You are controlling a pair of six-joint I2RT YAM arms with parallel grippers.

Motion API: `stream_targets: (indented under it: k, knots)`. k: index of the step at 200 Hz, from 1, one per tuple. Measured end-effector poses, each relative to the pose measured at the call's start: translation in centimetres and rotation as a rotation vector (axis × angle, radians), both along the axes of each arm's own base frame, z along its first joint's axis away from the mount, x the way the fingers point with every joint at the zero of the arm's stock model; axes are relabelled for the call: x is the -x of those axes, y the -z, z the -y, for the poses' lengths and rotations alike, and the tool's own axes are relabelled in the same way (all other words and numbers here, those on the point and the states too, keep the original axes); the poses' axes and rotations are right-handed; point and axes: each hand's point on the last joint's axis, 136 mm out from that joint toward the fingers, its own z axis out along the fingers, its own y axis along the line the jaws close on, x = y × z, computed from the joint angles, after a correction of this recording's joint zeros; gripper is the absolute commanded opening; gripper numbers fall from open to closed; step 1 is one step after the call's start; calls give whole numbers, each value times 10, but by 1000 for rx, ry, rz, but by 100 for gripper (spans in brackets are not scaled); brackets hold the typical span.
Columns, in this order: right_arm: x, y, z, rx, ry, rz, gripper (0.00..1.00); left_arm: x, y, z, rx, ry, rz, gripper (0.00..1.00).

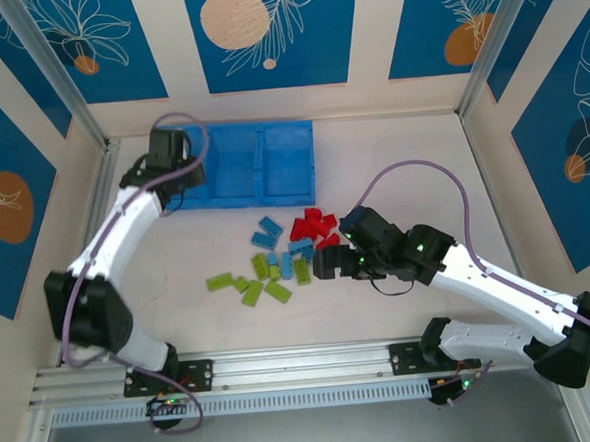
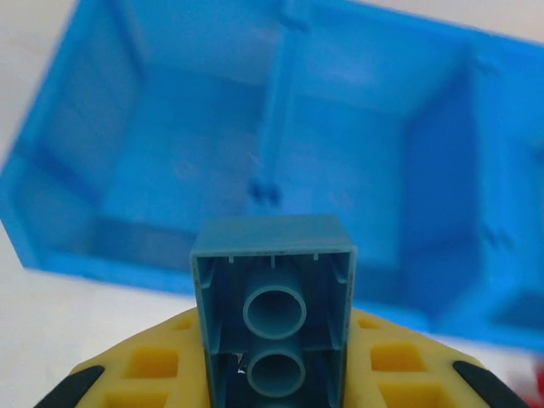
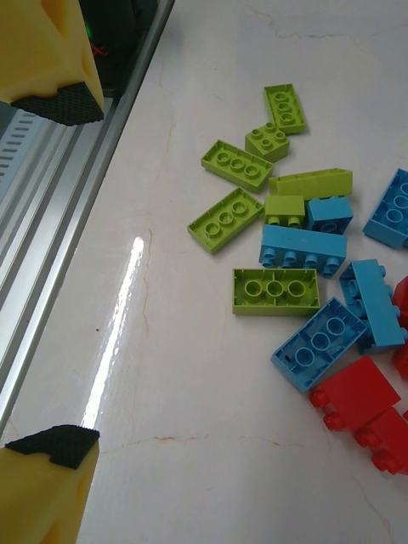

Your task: Sort the legos into containers by color

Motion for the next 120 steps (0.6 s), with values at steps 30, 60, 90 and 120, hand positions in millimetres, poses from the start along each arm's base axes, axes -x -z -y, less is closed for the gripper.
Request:
stream_targets:
  k: [30, 60, 90, 120]
  knots:
    - [3, -6, 4, -20, 2, 21, 93, -67, 43, -28, -11, -79, -77, 24]
    - [7, -14, 12, -54, 13, 49, 93, -98, 78, -42, -13, -106, -161, 43]
    - [9, -15, 21, -61, 44, 64, 93, -101, 74, -41, -8, -98, -175, 54]
    - [6, -6, 28, -30, 78, 67, 92, -89, 50, -35, 35, -75, -140, 53]
